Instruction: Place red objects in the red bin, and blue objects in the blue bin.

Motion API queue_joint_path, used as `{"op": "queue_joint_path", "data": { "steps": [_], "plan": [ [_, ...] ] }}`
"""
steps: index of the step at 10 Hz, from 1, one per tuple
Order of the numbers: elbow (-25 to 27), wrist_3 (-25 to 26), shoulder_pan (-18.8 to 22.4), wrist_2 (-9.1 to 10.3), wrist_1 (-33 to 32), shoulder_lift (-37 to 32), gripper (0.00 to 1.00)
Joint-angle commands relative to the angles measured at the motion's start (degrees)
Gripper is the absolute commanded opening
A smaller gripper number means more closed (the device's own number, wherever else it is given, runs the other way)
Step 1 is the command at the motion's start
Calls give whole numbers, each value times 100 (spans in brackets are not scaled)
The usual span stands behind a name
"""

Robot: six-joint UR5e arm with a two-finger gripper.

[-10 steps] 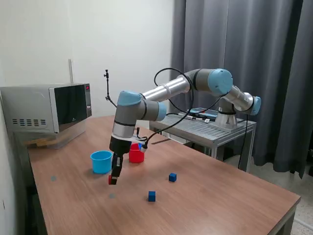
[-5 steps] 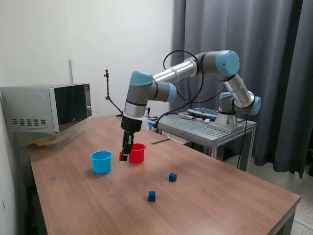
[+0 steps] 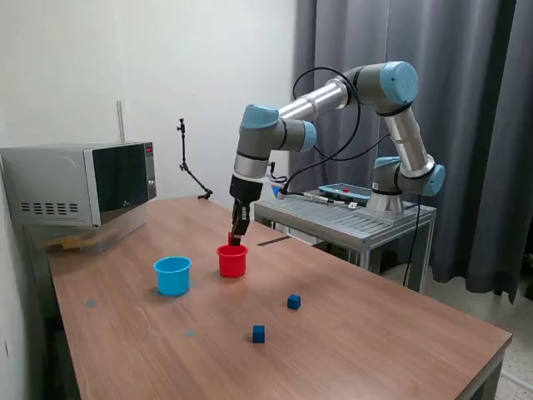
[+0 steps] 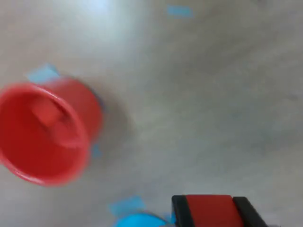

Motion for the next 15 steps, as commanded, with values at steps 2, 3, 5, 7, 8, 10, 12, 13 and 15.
{"op": "queue_joint_path", "data": {
  "steps": [2, 3, 5, 7, 8, 10, 12, 13, 15],
  "plan": [
    [1077, 113, -477, -7, 1, -777, 0],
    [1201, 140, -548, -7, 1, -813, 0],
    [1360, 227, -662, -7, 1, -849, 0],
    [1597, 359, -777, 37, -16, -849, 0],
    [1728, 360, -829, 37, -60, -840, 0],
    [1783, 360, -838, 46, -78, -796, 0],
    [1687, 360, -891, 72, -192, -752, 0],
    [1686, 360, -891, 72, -192, -743, 0],
    [1642, 360, -935, 81, -201, -568, 0]
  ]
}}
